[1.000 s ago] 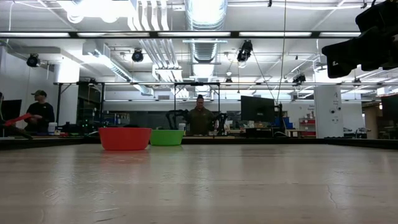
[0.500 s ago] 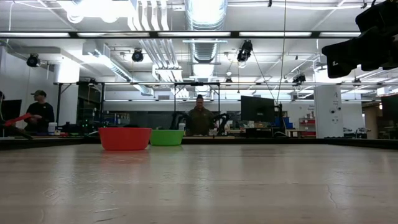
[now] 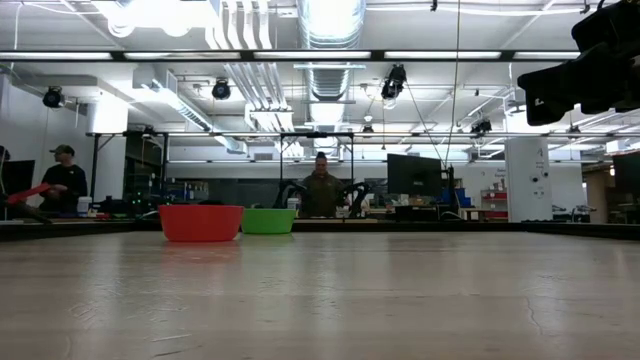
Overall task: Nest bowls inside each other
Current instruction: Stack the green bowl on top of the green bowl
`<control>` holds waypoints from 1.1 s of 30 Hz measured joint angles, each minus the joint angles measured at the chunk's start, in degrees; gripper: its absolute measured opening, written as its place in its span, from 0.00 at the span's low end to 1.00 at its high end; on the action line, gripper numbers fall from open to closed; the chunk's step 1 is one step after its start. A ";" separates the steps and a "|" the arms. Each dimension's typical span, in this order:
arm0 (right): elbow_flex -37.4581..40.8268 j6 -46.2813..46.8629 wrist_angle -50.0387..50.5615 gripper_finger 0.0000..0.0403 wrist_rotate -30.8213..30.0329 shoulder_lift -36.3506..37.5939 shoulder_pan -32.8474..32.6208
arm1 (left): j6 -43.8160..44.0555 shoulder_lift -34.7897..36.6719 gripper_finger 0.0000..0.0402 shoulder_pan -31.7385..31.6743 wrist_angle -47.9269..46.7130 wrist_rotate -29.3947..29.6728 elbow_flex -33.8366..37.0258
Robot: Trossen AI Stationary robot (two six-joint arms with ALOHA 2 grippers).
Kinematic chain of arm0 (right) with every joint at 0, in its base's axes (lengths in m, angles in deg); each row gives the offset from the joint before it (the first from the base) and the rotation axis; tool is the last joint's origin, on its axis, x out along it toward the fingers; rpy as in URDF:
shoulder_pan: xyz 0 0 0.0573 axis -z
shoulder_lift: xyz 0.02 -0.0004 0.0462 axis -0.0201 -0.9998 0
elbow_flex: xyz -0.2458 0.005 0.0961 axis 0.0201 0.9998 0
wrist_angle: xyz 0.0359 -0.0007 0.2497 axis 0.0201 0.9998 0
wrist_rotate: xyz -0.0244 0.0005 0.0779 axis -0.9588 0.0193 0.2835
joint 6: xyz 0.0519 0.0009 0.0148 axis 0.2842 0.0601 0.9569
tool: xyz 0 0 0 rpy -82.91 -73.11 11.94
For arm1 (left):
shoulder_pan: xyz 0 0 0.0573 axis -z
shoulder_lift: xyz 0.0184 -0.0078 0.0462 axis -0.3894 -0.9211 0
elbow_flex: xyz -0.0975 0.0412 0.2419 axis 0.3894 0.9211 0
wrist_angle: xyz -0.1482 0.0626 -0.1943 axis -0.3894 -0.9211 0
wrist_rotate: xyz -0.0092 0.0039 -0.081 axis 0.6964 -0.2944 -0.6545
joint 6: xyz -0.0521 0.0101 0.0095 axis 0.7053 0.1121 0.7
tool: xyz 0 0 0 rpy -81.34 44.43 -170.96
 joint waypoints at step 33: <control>-0.01 0.00 0.00 0.02 -0.01 -0.01 0.01 | -37.71 9.20 0.33 -63.79 14.98 -4.30 0.00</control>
